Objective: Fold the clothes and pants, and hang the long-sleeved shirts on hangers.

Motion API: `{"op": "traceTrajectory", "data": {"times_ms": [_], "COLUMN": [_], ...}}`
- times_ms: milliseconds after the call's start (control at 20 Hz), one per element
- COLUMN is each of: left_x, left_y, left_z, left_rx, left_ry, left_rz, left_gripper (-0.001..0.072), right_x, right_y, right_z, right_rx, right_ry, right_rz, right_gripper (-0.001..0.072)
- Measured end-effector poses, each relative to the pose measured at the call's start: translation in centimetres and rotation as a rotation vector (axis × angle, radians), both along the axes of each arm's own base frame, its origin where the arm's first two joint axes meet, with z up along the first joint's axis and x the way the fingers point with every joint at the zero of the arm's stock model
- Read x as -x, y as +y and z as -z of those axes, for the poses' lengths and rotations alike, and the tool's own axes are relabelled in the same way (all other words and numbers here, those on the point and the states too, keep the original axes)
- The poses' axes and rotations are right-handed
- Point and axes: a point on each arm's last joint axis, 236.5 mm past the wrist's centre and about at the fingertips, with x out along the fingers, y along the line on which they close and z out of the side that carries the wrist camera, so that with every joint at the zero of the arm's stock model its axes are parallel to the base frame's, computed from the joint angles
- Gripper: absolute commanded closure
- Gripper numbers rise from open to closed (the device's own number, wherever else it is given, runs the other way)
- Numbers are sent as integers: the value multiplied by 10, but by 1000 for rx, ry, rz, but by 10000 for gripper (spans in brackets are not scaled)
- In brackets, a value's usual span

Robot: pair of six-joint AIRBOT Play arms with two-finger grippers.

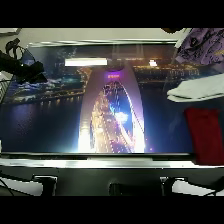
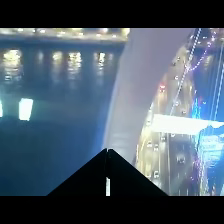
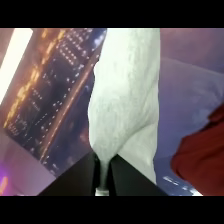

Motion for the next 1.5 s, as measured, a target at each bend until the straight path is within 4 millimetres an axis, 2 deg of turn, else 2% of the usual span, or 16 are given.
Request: {"op": "traceTrajectory", "data": {"times_ms": [200,350,500,750,950,1300,1500], "left_x": [2,3,4,6,7,8,9], "left_y": [-4,-8,-11,-12,-12,-12,-12], "left_z": [-1,-2,-2,-2,-1,-1,-1], "left_rx": [18,32,38,40,39,38,38], "left_ry": [5,7,10,18,20,24,27], "left_rz": [8,16,20,25,34,38,39], "left_gripper": [683,683,683,683,683,683,683], "right_x": [39,71,102,139,168,241,274], "right_y": [-20,-35,-45,-44,-32,-18,-10], "right_z": [-13,-16,-12,1,29,94,130], "right_rx": [85,150,188,182,154,201,216], "right_ry": [80,169,281,436,566,766,863], "right_rz": [116,188,247,281,261,249,237], "right_gripper": [682,681,681,681,681,680,680]}}
